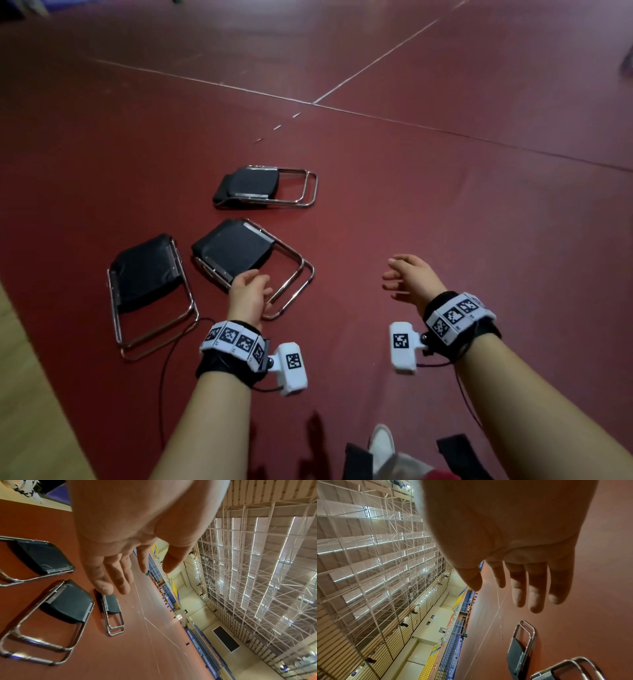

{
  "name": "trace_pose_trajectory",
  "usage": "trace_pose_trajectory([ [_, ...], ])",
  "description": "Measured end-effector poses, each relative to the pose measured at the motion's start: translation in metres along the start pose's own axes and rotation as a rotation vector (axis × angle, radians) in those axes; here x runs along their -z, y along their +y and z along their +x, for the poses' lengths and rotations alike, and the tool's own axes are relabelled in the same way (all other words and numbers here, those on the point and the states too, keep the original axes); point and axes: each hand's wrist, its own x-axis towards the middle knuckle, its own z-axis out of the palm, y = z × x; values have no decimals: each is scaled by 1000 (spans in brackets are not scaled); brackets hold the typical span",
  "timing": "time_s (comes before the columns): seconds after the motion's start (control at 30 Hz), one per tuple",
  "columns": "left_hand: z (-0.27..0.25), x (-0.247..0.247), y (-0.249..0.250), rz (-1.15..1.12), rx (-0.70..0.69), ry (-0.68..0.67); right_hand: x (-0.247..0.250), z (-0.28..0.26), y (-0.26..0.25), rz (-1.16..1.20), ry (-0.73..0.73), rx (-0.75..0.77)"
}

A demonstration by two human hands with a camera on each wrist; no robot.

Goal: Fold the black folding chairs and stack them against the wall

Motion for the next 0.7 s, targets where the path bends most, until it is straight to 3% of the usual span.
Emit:
trace_pose_trajectory([
  [0.3, 171, -77, 66, 13, 45, 22, -51, 182, -88, -37, -37, -35],
  [0.47, 298, -117, 101, -19, 62, 2, -100, 300, -132, -48, -30, -41],
  [0.7, 482, -147, 196, -4, 17, -12, -180, 451, -234, -19, -10, -8],
])
